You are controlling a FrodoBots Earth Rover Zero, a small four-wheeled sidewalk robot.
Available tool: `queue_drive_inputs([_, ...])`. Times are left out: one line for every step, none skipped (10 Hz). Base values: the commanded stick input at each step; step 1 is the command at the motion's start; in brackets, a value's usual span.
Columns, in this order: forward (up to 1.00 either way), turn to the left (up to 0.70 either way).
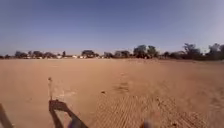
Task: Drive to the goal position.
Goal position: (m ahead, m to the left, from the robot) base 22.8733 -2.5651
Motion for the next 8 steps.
queue_drive_inputs([1.0, 0.0])
queue_drive_inputs([1.0, 0.0])
queue_drive_inputs([1.0, 0.0])
queue_drive_inputs([1.0, 0.0])
queue_drive_inputs([1.0, 0.0])
queue_drive_inputs([1.0, 0.0])
queue_drive_inputs([1.0, 0.0])
queue_drive_inputs([1.0, 0.0])
